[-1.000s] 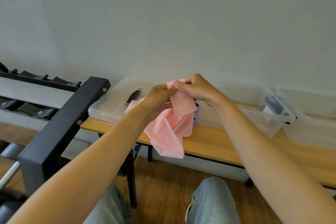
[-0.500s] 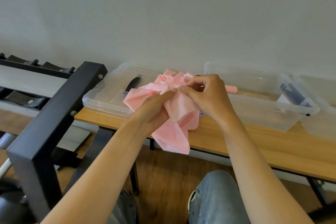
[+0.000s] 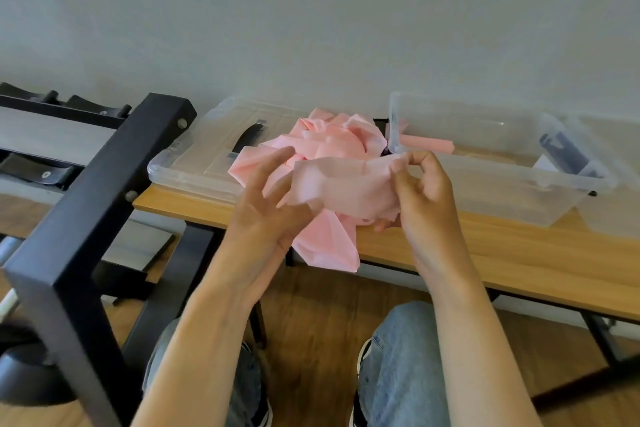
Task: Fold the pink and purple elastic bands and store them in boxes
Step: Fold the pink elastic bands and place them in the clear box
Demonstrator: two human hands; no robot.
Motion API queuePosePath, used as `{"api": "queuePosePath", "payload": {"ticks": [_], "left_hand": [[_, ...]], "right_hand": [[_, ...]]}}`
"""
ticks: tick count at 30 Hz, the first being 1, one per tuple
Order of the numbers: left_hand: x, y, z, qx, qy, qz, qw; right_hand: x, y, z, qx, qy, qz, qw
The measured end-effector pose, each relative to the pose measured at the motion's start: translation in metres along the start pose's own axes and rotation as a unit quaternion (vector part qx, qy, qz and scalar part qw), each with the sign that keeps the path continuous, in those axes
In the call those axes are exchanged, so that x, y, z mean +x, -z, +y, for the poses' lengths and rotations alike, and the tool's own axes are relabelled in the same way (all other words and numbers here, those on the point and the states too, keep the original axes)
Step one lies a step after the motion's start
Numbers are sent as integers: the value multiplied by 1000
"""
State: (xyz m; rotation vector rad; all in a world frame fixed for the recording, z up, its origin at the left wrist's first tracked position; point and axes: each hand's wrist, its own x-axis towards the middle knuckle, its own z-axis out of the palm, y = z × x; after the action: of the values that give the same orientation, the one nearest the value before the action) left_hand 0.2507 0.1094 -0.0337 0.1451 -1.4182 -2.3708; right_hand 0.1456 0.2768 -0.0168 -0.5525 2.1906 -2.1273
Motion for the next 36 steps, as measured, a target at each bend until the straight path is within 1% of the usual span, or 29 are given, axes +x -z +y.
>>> {"api": "queuePosePath", "payload": {"ticks": [2, 5, 8, 9, 11, 13, 14, 17, 20, 22, 25, 29, 31, 33, 36], "left_hand": [[-13, -2, -6, 75, -27, -10, 997], [-29, -4, -15, 170, -60, 51, 982], [-40, -2, -22, 243, -122, 121, 955], [-43, 0, -24, 269, -149, 138, 941], [-49, 2, -26, 302, -183, 166, 921], [-57, 5, -26, 306, -185, 172, 918], [-61, 7, -26, 307, -185, 169, 918], [-72, 17, -24, 292, -192, 135, 927], [-80, 18, -25, 218, -179, 128, 951], [-82, 15, -28, 199, -174, 135, 955], [-83, 14, -32, 225, -159, 155, 949], [-85, 15, -33, 245, -146, 158, 945], [-85, 13, -35, 233, -141, 160, 949], [-84, 11, -38, 222, -133, 175, 950], [-82, 12, -40, 215, -121, 186, 951]], "right_hand": [[-10, 0, 5, 32, -8, 22, 999], [-24, 1, 9, 61, -5, 17, 998], [-38, 4, 9, 37, 29, -23, 999], [-42, 7, 10, 47, 29, -38, 998], [-51, 16, 12, 113, 3, -93, 989], [-62, 27, 15, 129, -10, -159, 979], [-67, 31, 16, 102, -8, -181, 978], [-83, 35, 24, 31, 0, -204, 978], [-93, 35, 30, 15, -5, -173, 985], [-94, 33, 29, -13, 16, -145, 989], [-96, 32, 26, -25, 62, -135, 989], [-97, 34, 31, -52, 60, -140, 987], [-96, 36, 38, -66, 65, -122, 988], [-96, 36, 43, -54, 57, -109, 991], [-96, 33, 46, 0, 36, -104, 994]]}}
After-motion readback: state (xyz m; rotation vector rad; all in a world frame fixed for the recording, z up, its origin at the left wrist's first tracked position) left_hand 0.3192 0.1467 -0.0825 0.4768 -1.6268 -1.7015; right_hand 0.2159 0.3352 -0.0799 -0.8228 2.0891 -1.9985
